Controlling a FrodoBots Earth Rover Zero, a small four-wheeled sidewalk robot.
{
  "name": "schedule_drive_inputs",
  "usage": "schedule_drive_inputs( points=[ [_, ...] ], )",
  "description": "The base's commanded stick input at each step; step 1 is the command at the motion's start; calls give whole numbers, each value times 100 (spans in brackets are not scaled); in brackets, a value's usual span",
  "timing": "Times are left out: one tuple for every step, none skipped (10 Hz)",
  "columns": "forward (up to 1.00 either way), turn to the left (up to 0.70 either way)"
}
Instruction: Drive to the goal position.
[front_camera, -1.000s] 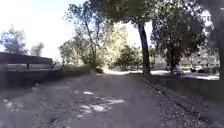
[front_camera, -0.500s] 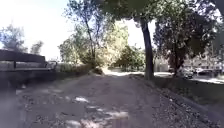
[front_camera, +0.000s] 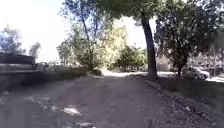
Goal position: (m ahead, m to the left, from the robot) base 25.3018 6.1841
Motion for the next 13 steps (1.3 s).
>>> schedule_drive_inputs(
  points=[
    [85, 0],
    [85, 0],
    [85, 0],
    [85, 0],
    [85, 0],
    [85, 0],
    [85, 0],
    [85, 0],
    [85, 0],
    [85, 0],
    [85, 0],
    [85, 0],
    [85, 0]
  ],
)
